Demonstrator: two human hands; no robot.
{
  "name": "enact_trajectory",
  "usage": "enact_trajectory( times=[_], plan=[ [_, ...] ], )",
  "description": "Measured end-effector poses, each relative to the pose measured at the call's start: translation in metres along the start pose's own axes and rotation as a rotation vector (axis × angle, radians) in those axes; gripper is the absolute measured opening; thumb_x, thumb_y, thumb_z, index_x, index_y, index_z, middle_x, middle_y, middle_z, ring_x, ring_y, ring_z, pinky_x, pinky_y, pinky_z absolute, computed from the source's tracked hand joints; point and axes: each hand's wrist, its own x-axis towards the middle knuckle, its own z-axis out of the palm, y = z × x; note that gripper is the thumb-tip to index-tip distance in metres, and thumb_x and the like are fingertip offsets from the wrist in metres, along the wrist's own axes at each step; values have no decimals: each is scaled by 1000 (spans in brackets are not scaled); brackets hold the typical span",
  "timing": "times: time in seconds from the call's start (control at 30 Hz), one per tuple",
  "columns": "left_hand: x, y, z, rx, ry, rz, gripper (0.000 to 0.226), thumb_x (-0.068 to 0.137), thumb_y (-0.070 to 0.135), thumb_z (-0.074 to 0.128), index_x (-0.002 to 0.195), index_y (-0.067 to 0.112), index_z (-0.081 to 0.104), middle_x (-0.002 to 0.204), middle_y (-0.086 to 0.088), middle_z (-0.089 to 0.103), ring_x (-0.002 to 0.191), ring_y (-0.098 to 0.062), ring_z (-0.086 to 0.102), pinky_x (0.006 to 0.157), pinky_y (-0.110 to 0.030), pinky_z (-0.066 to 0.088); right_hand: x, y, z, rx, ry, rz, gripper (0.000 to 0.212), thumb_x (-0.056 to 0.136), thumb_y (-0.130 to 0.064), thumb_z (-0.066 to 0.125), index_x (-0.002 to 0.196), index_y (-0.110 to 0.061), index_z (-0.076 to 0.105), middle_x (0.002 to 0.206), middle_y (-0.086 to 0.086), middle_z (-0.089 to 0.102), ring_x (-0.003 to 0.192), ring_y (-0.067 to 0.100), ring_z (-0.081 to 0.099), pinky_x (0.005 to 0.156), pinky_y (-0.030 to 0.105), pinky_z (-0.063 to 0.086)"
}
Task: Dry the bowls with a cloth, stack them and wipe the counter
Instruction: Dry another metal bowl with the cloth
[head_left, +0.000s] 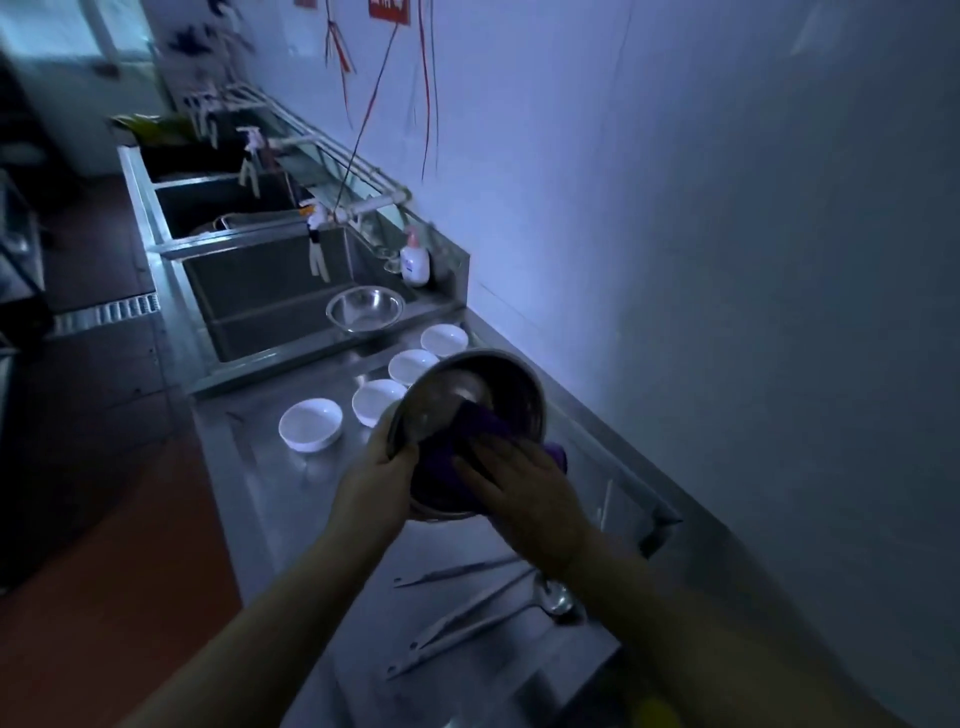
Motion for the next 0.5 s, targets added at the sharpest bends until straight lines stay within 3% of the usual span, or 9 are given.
enact_trajectory(
  times=[0.13, 0.23, 0.33, 0.4, 0.5],
  plan=[
    [-1, 4, 10, 28, 9, -42, 30, 80, 39, 46, 105, 50, 57, 101, -1, 70, 94, -30, 66, 80, -57, 53, 8, -53, 2, 196, 74, 366, 46, 81, -8, 60, 126, -18, 61, 120, 7, 66, 109, 23, 62, 90, 39, 52],
    [-1, 5, 11, 58, -3, -66, 34, 74, 40, 42, 101, 56, 55, 101, -5, 69, 95, -32, 65, 86, -54, 51, 17, -78, -1, 274, 118, 445, 60, 79, -8, 65, 136, -23, 50, 126, 3, 63, 110, 17, 60, 90, 33, 48],
    [7, 13, -1, 156, -60, -66, 32, 81, 32, 45, 84, 62, 58, 93, 3, 71, 88, -19, 67, 80, -43, 54, 9, -73, -6, 220, 95, 316, 62, 81, -11, 57, 139, -26, 45, 122, 4, 63, 104, 17, 61, 85, 31, 46],
    [14, 21, -15, 259, -125, -100, 39, 85, 18, 50, 77, 54, 64, 82, 5, 73, 75, -9, 68, 68, -32, 54, -2, -53, -9, 113, 41, 128, 57, 81, -11, 58, 135, -29, 51, 112, 4, 68, 94, 19, 65, 79, 32, 49],
    [22, 37, -30, 358, -264, -162, 25, 76, 18, 55, 81, 39, 68, 76, 3, 74, 73, -17, 71, 65, -34, 55, -11, -18, -14, -13, 57, -73, 40, 84, -9, 58, 119, -27, 63, 96, 4, 71, 83, 18, 67, 72, 31, 52]
  ],
)
